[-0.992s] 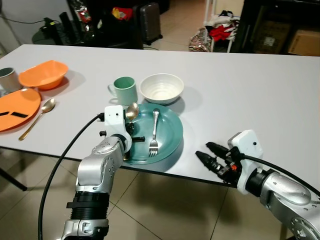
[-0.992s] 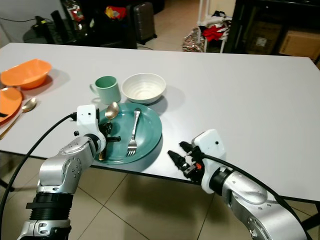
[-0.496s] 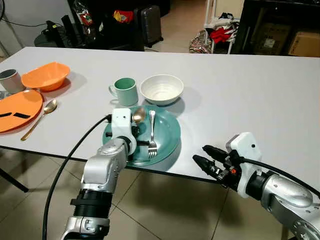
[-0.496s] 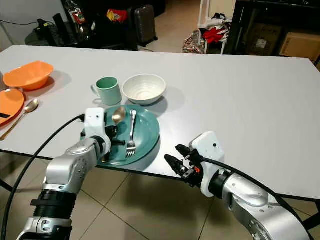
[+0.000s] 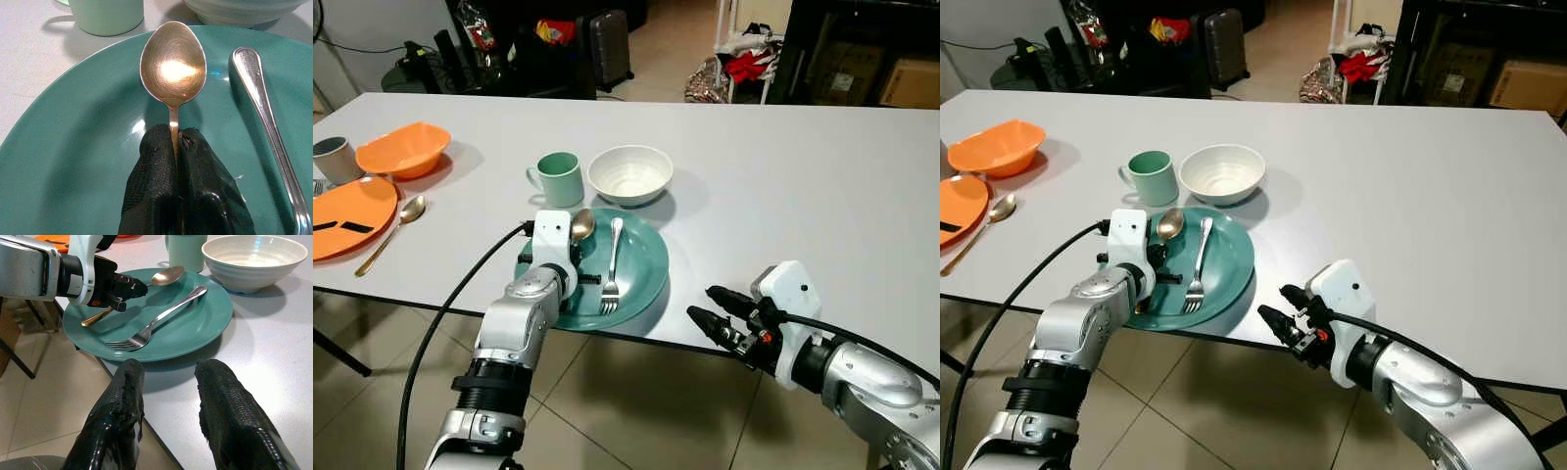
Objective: Setting the table
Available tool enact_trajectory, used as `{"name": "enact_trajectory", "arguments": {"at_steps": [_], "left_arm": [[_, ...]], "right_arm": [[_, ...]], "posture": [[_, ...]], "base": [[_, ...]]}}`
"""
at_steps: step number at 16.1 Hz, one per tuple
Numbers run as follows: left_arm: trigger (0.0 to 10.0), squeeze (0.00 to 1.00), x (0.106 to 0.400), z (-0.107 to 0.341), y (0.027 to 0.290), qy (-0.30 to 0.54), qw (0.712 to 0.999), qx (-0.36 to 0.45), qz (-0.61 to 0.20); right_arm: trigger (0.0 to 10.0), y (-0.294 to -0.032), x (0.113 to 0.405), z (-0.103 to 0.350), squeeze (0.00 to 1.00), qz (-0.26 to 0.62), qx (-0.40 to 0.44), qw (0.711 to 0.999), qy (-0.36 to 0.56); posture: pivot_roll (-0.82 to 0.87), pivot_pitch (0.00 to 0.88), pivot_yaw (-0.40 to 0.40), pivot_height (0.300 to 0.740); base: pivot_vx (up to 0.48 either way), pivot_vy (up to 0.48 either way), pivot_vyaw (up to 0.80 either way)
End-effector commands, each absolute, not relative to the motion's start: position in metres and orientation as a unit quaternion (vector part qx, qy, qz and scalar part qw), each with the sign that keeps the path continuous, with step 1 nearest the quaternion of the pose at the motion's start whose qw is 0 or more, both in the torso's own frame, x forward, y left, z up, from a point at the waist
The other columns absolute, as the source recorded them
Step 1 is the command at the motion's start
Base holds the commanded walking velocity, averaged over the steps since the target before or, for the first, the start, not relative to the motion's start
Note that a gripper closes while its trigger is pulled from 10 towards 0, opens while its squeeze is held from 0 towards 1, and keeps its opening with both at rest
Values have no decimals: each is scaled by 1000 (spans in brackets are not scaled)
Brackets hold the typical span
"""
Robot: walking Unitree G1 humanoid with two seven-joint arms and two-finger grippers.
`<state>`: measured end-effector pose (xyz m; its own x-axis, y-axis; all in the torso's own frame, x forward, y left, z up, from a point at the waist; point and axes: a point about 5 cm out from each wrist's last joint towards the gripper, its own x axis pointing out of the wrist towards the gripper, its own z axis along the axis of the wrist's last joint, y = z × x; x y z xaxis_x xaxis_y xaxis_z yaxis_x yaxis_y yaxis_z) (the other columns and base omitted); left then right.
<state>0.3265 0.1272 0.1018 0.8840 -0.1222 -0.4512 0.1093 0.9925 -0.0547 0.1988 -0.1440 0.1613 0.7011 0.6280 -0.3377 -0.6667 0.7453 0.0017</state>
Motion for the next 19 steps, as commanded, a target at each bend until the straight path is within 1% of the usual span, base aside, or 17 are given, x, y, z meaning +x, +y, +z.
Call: {"name": "enact_trajectory", "arguments": {"at_steps": [1,2,3,10,11,13,15,17,19], "left_arm": [[10000,8,329,102,129,235,970,-7,-64],[10000,851,330,101,128,236,969,-9,-69],[10000,1000,331,101,128,236,969,-10,-72],[10000,1000,337,114,129,217,974,-12,-69],[10000,0,339,120,128,208,975,-23,-72],[10000,0,339,128,128,191,979,-29,-71],[10000,0,339,147,135,158,985,-38,-57],[10000,0,335,170,143,122,991,-24,-57],[10000,0,329,197,148,69,995,19,-72]], "right_arm": [[10000,-141,197,165,0,363,-66,917,149],[10000,-141,198,165,0,364,-67,917,149],[10000,-141,198,165,0,364,-68,917,148],[10000,-143,203,166,0,366,-76,917,141],[10000,-144,206,168,0,368,-77,917,137],[10000,-146,207,170,0,371,-79,916,133],[10000,-148,211,175,0,369,-78,918,121],[10000,-147,212,188,0,372,-66,920,100],[10000,-143,217,198,0,365,-57,926,77]], "posture": [[-190,0,124,740],[-192,0,126,740],[-192,0,126,740],[-184,0,124,740],[-181,0,120,740],[-178,0,117,740],[-173,0,116,740],[-173,0,118,740],[-169,0,123,740]], "base": [[0,0,0],[0,0,0],[0,0,0],[0,0,0],[0,0,0],[0,0,0],[0,0,0],[0,0,0],[0,0,0]]}}
